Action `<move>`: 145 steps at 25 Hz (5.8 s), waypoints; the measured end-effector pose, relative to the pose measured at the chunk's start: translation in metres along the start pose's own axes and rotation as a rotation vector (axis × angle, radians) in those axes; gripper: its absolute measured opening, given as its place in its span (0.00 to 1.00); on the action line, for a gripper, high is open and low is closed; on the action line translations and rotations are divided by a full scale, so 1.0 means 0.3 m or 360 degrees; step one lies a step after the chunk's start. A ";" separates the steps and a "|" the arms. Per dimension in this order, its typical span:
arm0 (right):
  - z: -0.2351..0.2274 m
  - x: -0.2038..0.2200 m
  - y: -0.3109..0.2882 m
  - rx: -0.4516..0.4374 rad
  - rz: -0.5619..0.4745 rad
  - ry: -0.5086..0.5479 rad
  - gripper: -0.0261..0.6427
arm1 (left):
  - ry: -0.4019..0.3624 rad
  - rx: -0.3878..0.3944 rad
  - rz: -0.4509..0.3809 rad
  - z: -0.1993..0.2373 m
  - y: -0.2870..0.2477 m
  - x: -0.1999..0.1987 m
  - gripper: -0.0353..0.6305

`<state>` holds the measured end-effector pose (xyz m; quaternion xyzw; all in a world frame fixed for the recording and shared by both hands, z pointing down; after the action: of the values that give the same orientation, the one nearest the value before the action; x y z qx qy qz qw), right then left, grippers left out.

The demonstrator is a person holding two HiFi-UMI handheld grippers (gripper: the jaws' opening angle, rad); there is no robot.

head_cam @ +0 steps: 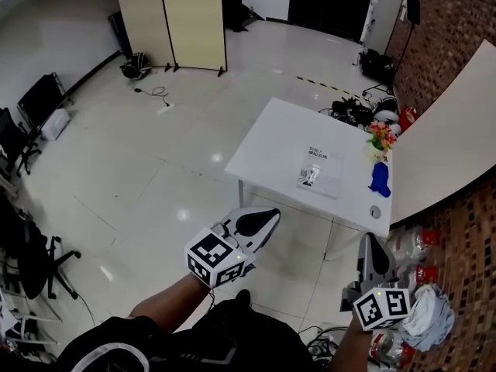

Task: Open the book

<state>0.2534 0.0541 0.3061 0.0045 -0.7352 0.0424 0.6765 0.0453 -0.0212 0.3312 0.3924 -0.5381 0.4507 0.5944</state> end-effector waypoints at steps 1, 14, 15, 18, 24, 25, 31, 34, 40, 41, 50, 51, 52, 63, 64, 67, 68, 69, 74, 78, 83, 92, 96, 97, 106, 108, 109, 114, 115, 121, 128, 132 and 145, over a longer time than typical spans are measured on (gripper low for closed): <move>0.000 -0.003 -0.048 0.0013 0.0003 -0.0002 0.04 | 0.0004 0.0005 -0.0001 0.049 -0.015 -0.005 0.05; -0.218 0.097 -0.677 0.0091 0.0166 0.0004 0.04 | 0.0050 -0.0054 0.0067 0.548 -0.346 0.021 0.05; -0.255 0.115 -0.729 0.0097 0.0185 -0.0010 0.04 | 0.0053 -0.0077 0.0075 0.588 -0.382 0.023 0.05; -0.349 0.136 -0.884 0.0070 0.0217 -0.0035 0.04 | 0.0059 -0.0139 0.0101 0.706 -0.497 0.023 0.05; -0.474 0.137 -1.153 -0.0024 0.0275 -0.0008 0.04 | 0.0104 -0.0280 0.0132 0.898 -0.684 0.026 0.05; -0.492 0.152 -1.196 -0.0021 0.0302 -0.0031 0.04 | 0.0121 -0.0298 0.0146 0.931 -0.710 0.033 0.05; -0.577 0.368 -1.382 0.0022 0.0582 -0.0172 0.12 | 0.0253 -0.0243 0.0336 1.069 -0.858 0.222 0.05; -0.581 0.519 -1.457 0.0046 0.0764 -0.0255 0.13 | 0.0343 -0.0249 0.0450 1.164 -0.910 0.359 0.05; -0.601 0.777 -1.499 0.0129 0.1088 -0.0321 0.19 | 0.0567 -0.0200 0.0627 1.252 -0.970 0.583 0.05; -0.607 0.817 -1.504 0.0139 0.1140 -0.0323 0.19 | 0.0598 -0.0192 0.0661 1.258 -0.978 0.621 0.05; -0.597 1.063 -1.493 0.0149 0.1504 -0.0405 0.19 | 0.0765 -0.0231 0.0934 1.280 -0.987 0.878 0.05; -0.595 1.076 -1.491 0.0146 0.1520 -0.0406 0.19 | 0.0775 -0.0225 0.0951 1.281 -0.986 0.892 0.05; -0.593 1.089 -1.489 0.0140 0.1538 -0.0408 0.19 | 0.0785 -0.0218 0.0965 1.280 -0.986 0.904 0.05; -0.600 1.130 -1.485 0.0129 0.1645 -0.0419 0.17 | 0.0800 -0.0190 0.1027 1.254 -0.994 0.958 0.05; -0.600 1.127 -1.485 0.0145 0.1642 -0.0416 0.16 | 0.0809 -0.0193 0.1021 1.252 -0.992 0.957 0.05; -0.605 1.120 -1.482 0.0199 0.1632 -0.0419 0.13 | 0.0832 -0.0199 0.0993 1.243 -0.988 0.947 0.05; -0.606 1.118 -1.482 0.0212 0.1632 -0.0407 0.12 | 0.0827 -0.0202 0.0989 1.240 -0.986 0.945 0.05; -0.606 1.117 -1.483 0.0220 0.1634 -0.0394 0.12 | 0.0822 -0.0206 0.0987 1.238 -0.982 0.943 0.05; -0.604 1.107 -1.486 0.0246 0.1639 -0.0296 0.11 | 0.0804 -0.0238 0.0965 1.232 -0.960 0.928 0.05; -0.594 1.094 -1.477 0.0276 0.1631 -0.0199 0.10 | 0.0793 -0.0272 0.0939 1.220 -0.938 0.900 0.05; -0.545 0.954 -1.471 0.0145 0.1478 -0.0285 0.07 | 0.0782 -0.0311 0.0858 1.212 -0.916 0.835 0.05; -0.333 0.752 -1.491 -0.0129 0.1324 -0.0462 0.05 | 0.0728 -0.0389 0.0677 1.223 -0.768 0.669 0.05; -0.170 0.699 -1.528 -0.0197 0.1311 -0.0336 0.05 | 0.0713 -0.0368 0.0544 1.290 -0.675 0.596 0.05; -0.126 0.691 -1.544 -0.0197 0.1316 -0.0305 0.05 | 0.0710 -0.0359 0.0519 1.313 -0.648 0.582 0.05; 0.276 0.793 -1.693 -0.0095 0.1548 -0.0065 0.05 | 0.0777 -0.0272 0.0391 1.512 -0.374 0.576 0.05; 0.371 0.839 -1.728 -0.0097 0.1595 -0.0019 0.05 | 0.0785 -0.0241 0.0391 1.541 -0.332 0.584 0.05; 0.419 0.869 -1.743 -0.0101 0.1625 -0.0011 0.05 | 0.0785 -0.0230 0.0398 1.555 -0.312 0.590 0.05; 0.593 1.058 -1.793 -0.0084 0.1784 0.0075 0.05 | 0.0785 -0.0219 0.0435 1.613 -0.231 0.609 0.05; 0.601 1.091 -1.796 -0.0067 0.1808 0.0069 0.05 | 0.0781 -0.0221 0.0436 1.624 -0.217 0.608 0.05; 0.608 1.168 -1.795 -0.0040 0.1851 -0.0066 0.05 | 0.0778 -0.0265 0.0440 1.679 -0.153 0.608 0.05; 0.618 1.168 -1.789 -0.0080 0.1836 -0.0156 0.05 | 0.0785 -0.0251 0.0476 1.681 -0.165 0.629 0.05; 0.587 1.149 -1.790 -0.0068 0.1781 -0.0179 0.05 | 0.0779 -0.0235 0.0493 1.673 -0.192 0.633 0.05; 0.237 0.998 -1.734 0.0247 0.1534 -0.0343 0.05 | 0.0772 -0.0159 0.0490 1.573 -0.315 0.607 0.05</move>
<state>0.1908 -0.4540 0.6274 -0.2811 -0.7141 0.4041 0.4977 0.0035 -0.4767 0.5670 0.1571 -0.4550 0.5891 0.6490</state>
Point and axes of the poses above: the fingertips, and each gripper's own axes: y backward along the fingers, z to its left, x out of its underside, the point moved 2 cm from there along y, backward along the fingers, and after that the axes turned 13 degrees about x, right-handed, at the moved point
